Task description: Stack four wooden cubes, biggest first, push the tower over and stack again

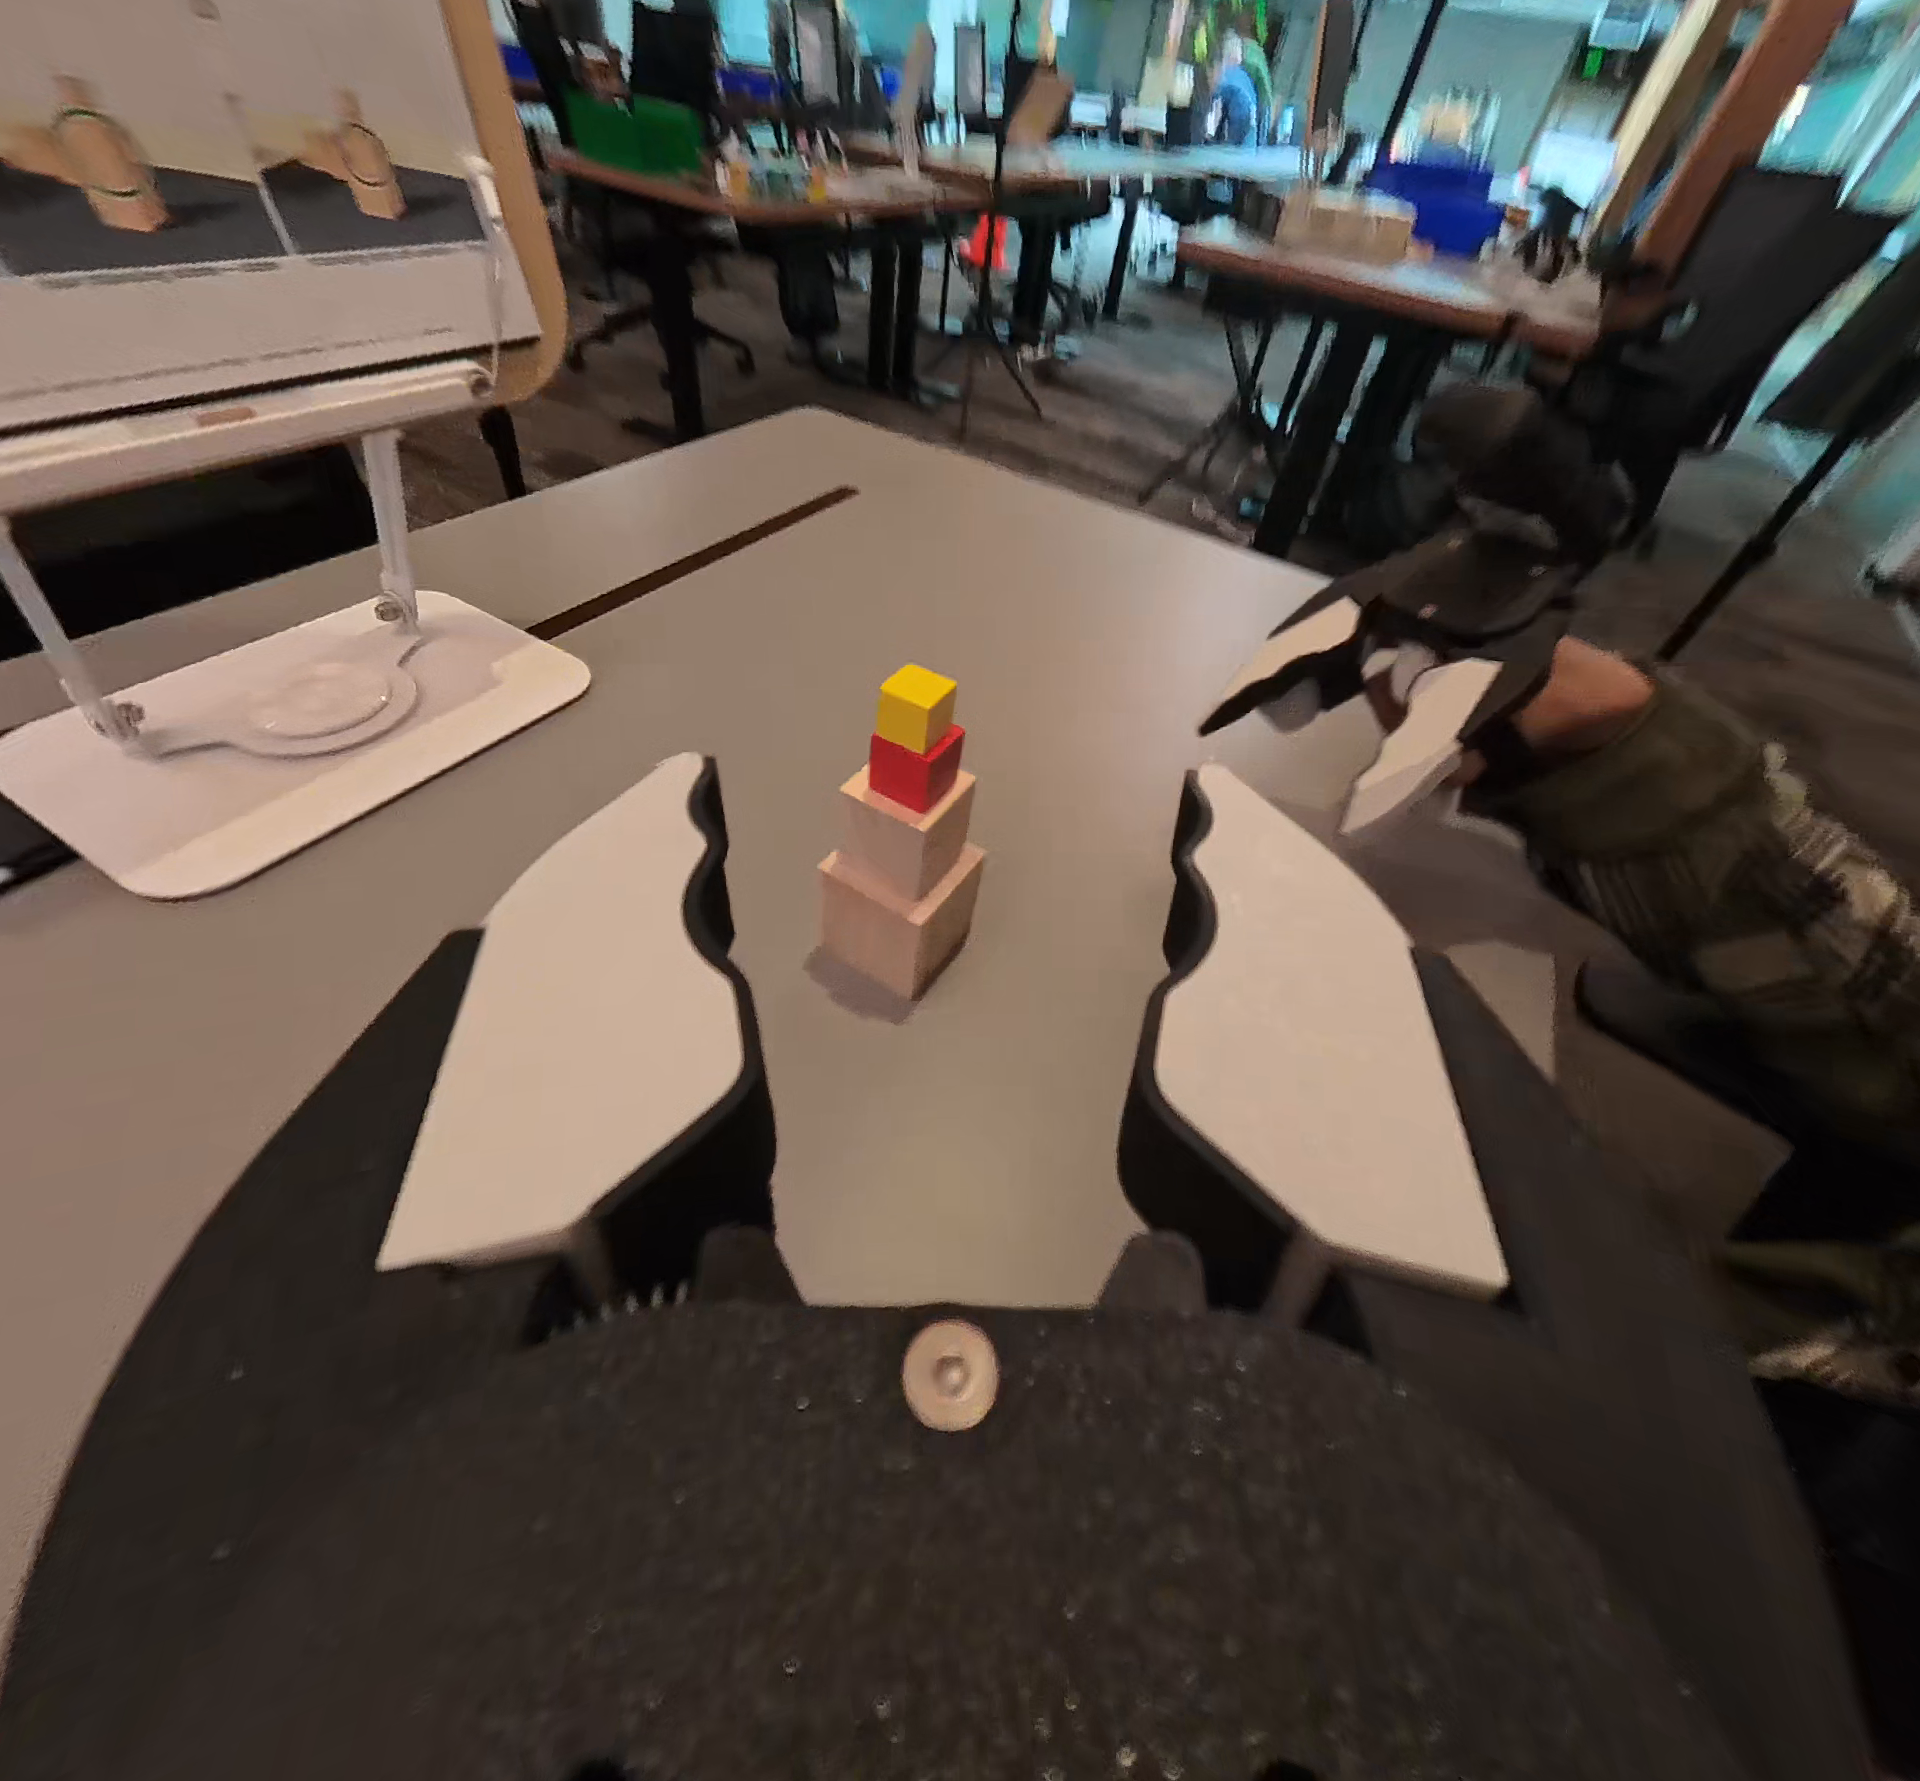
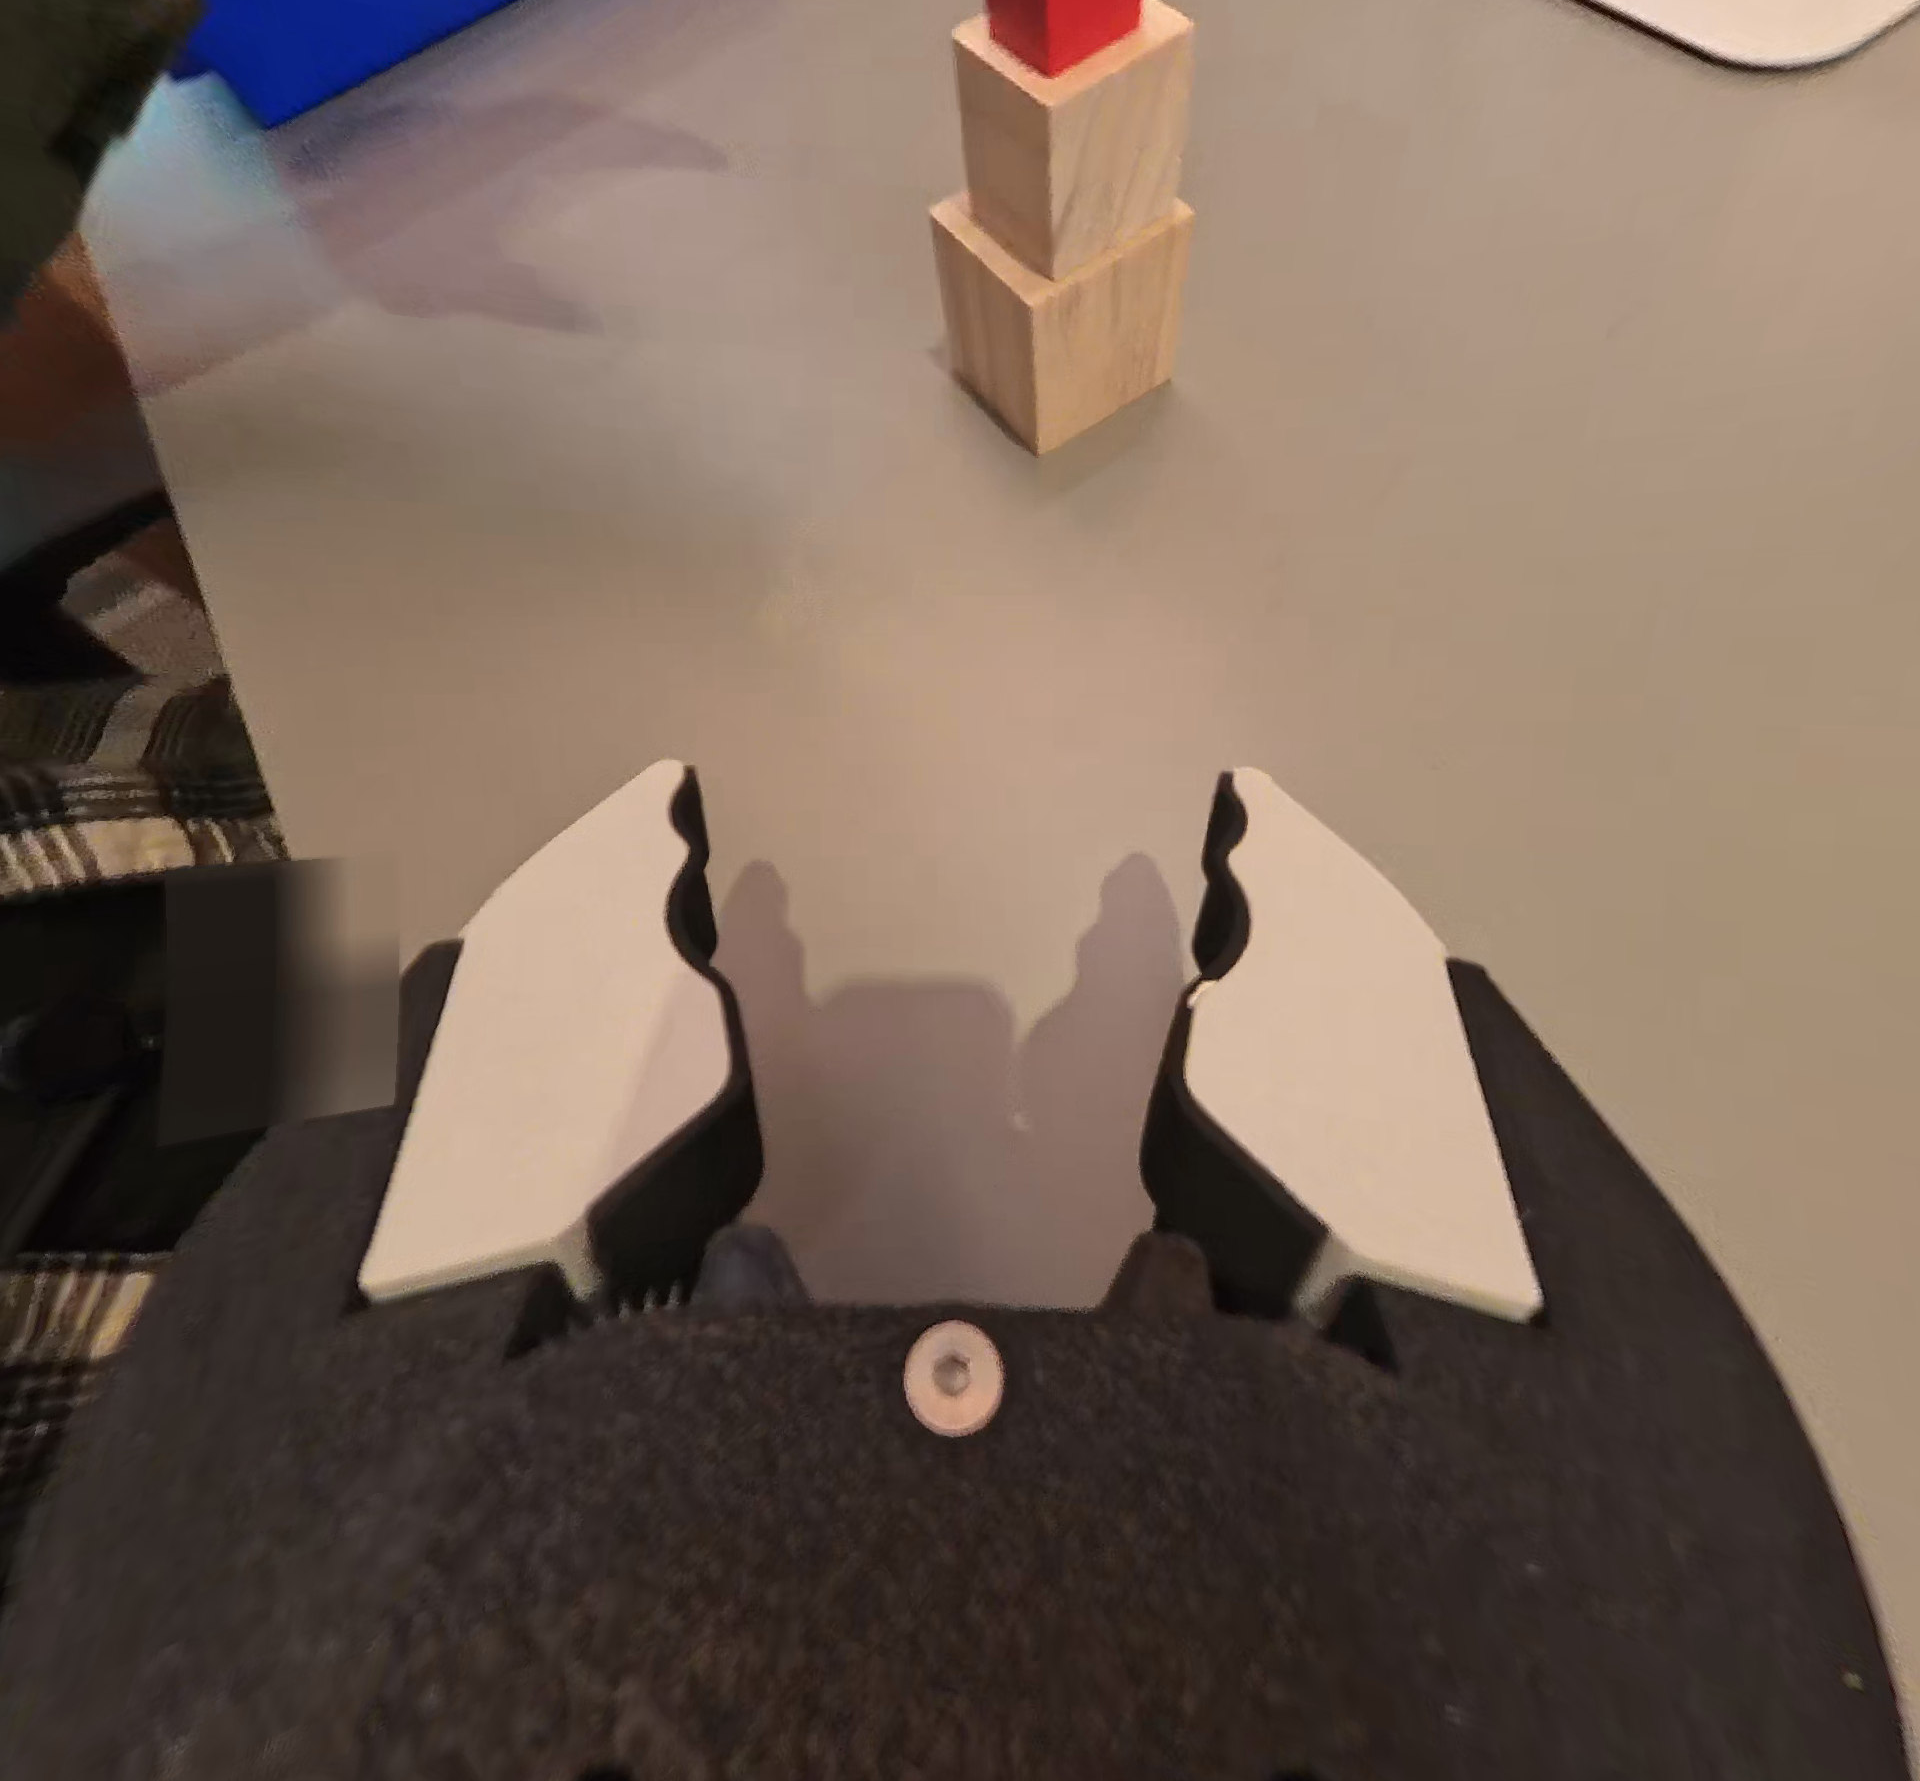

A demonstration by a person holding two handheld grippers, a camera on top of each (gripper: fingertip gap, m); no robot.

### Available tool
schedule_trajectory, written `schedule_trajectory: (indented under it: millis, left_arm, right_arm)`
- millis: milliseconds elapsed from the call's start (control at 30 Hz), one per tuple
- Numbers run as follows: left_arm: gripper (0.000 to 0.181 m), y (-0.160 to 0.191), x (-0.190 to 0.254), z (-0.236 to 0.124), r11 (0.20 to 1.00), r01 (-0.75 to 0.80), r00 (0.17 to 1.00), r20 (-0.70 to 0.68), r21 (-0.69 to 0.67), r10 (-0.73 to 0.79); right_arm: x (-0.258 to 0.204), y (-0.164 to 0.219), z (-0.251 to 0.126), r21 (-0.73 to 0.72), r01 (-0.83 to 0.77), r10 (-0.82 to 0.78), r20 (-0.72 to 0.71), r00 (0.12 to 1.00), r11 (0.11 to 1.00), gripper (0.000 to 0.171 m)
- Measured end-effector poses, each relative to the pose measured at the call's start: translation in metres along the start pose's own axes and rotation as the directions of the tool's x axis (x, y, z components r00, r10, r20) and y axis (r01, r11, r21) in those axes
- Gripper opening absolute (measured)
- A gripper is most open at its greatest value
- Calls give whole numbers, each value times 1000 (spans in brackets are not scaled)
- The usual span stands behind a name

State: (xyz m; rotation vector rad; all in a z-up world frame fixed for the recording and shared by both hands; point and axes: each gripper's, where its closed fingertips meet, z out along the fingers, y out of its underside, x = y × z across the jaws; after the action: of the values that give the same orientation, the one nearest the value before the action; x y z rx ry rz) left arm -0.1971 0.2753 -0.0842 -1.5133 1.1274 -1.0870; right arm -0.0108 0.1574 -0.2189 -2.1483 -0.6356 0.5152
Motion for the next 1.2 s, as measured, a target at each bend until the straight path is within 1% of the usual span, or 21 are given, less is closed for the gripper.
schedule_trajectory:
  millis: [67, 167, 233, 333, 367, 433, 467, 500, 567, 600, 733, 867, 1033, 1200]
  left_arm:
    - [82, 5, 6, -18, 996, 48, 999, 8, 73, -49]
    - [82, 15, 6, -37, 995, 18, 996, 85, 94, -26]
    - [83, 20, 8, -46, 996, -3, 993, 115, 88, -7]
    - [83, 24, 14, -56, 995, -26, 992, 124, 95, 14]
    - [84, 25, 17, -58, 996, -33, 993, 120, 78, 24]
    - [85, 26, 18, -66, 998, -51, 988, 145, 33, 46]
    - [85, 23, 19, -70, 997, -67, 985, 163, 42, 59]
    - [83, 20, 21, -74, 995, -81, 983, 167, 55, 71]
    - [83, 16, 25, -82, 994, -91, 984, 161, 67, 79]
    - [83, 15, 26, -85, 993, -91, 985, 156, 76, 78]
    - [80, 5, 29, -100, 988, -93, 987, 145, 120, 75]
    - [79, 0, 32, -110, 985, -103, 986, 141, 136, 84]
    - [78, -4, 32, -118, 983, -108, 986, 146, 147, 86]
    - [75, -4, 31, -120, 983, -106, 987, 138, 147, 86]
  right_arm:
    - [5, -4, 5, 3, -71, 71, -19, 997, 997, 89]
    - [15, -16, 12, 4, -141, 141, -47, 989, 990, 90]
    - [31, -23, 13, -31, -148, 143, -127, 981, 988, 92]
    - [49, -40, 14, -62, -143, 127, -215, 968, 988, 93]
    - [54, -45, 15, -78, -147, 125, -239, 963, 986, 92]
    - [61, -51, 19, -124, -175, 137, -267, 954, 977, 66]
    - [56, -50, 23, -171, -204, 161, -232, 959, 964, 53]
    - [47, -52, 28, -210, -230, 198, -161, 967, 950, 40]
    - [45, -55, 36, -249, -358, 327, -159, 932, 900, 13]
    - [44, -54, 40, -283, -393, 359, -166, 919, 875, 0]
    - [51, -57, 54, -343, -485, 413, -266, 871, 804, 0]
    - [53, -65, 69, -343, -572, 477, -327, 816, 745, 0]
    - [48, -73, 90, -332, -620, 525, -336, 782, 711, 0]
    - [37, -83, 114, -348, -618, 544, -295, 786, 705, 0]
